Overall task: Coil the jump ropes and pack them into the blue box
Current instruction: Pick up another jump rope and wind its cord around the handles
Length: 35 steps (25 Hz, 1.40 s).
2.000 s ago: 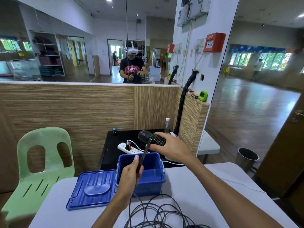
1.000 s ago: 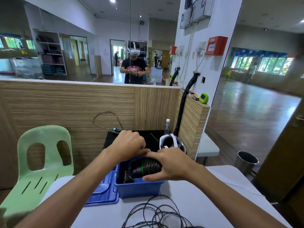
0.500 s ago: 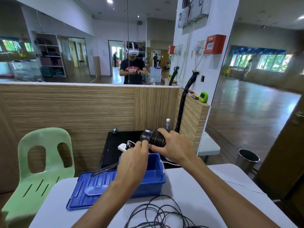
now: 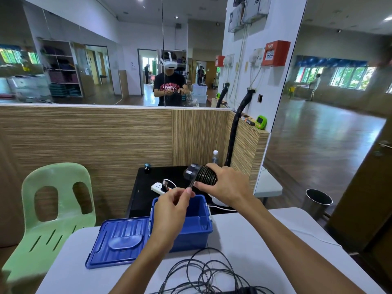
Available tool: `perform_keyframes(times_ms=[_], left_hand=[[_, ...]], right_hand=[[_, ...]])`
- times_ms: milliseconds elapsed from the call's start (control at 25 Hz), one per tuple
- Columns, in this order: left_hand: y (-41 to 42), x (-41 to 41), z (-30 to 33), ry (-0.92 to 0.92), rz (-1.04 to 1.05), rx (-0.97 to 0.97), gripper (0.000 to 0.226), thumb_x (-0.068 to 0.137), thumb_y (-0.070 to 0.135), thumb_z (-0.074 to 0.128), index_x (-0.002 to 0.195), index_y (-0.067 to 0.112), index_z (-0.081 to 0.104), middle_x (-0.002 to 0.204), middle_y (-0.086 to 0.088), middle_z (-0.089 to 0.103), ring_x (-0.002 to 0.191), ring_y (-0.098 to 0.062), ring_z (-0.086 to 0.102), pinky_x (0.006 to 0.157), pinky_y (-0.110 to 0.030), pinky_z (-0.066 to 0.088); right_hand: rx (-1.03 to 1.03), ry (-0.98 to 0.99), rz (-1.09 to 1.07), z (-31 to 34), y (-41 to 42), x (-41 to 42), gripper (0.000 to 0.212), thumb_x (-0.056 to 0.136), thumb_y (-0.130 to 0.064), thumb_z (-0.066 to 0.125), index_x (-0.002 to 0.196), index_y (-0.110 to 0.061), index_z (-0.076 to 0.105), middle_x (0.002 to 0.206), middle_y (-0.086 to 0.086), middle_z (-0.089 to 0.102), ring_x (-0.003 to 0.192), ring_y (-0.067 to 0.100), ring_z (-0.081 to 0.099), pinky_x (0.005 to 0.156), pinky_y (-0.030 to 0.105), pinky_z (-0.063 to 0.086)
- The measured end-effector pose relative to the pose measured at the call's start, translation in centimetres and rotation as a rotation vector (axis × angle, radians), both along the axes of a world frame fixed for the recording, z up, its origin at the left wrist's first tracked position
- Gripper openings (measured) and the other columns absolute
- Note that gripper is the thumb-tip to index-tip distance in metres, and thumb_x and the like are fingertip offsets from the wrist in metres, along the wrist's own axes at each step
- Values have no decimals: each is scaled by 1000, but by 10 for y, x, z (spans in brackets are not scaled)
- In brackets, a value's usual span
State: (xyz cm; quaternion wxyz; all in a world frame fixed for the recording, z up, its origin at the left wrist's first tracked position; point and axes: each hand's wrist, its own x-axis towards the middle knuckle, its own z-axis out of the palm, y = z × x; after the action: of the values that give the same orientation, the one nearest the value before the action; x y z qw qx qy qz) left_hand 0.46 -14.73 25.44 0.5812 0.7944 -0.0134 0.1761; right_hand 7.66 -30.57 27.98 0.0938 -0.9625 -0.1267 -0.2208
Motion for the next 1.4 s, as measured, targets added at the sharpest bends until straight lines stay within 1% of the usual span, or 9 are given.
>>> perform_keyframes(times_ms=[200,320,480,640,960,1120,1240,1320,1400], left_hand=[[2,-4,-4,-147,39,142,20,96,28,55,83,26,70,57,15,60,57,4,55,52,-10,39],[18,7,-21,-42,-40,25,23,96,32,54,82,27,71,70,1,68,63,-8,60,56,-23,45],[32,14,-38,23,-119,-49,31,96,37,52,75,18,66,53,11,52,47,-2,43,46,-14,34],[42,22,-50,45,-345,-126,36,95,37,47,75,9,56,58,5,43,54,-8,35,48,-17,30],[57,33,-46,159,-423,-290,54,86,69,39,62,21,49,60,-2,21,59,-16,20,59,-27,24],[58,36,-38,159,-476,-151,52,97,50,41,59,17,31,63,-7,20,59,-15,20,60,-25,24],[63,48,-39,150,-481,-20,38,96,14,55,58,9,51,51,5,42,50,-2,37,58,-20,34],[65,59,-32,134,-453,32,20,90,0,59,72,-5,67,64,2,66,62,-2,60,64,-16,47],[66,67,-30,122,-438,42,29,91,2,59,65,-10,61,60,-4,57,57,-6,53,58,-16,43]], right_hand=[[65,39,17,3,4,-2,66,79,-79,48,131,-37,50,94,-8,70,88,17,66,70,32,53],[149,48,48,5,5,-9,69,79,-79,51,133,-36,53,95,-11,70,88,12,65,70,29,52],[184,82,118,5,5,-15,72,76,-80,53,133,-36,54,98,-12,69,81,3,55,64,21,41],[215,157,225,9,6,-22,76,71,-83,53,134,-39,54,94,-19,63,80,-2,54,65,13,40],[355,319,474,18,2,-34,59,74,-73,64,123,-41,61,94,-17,66,84,-1,61,71,13,47],[377,300,483,19,-2,-32,62,74,-74,65,125,-40,60,97,-16,66,87,0,63,73,18,50],[308,317,495,17,-4,-39,56,76,-67,68,125,-41,60,94,-17,62,87,-3,59,72,12,47],[303,303,507,15,-1,-44,53,77,-63,69,123,-41,61,91,-18,61,87,-4,57,71,10,47],[363,260,505,14,-1,-44,53,77,-63,69,124,-41,60,92,-15,64,86,-2,60,70,13,50]])
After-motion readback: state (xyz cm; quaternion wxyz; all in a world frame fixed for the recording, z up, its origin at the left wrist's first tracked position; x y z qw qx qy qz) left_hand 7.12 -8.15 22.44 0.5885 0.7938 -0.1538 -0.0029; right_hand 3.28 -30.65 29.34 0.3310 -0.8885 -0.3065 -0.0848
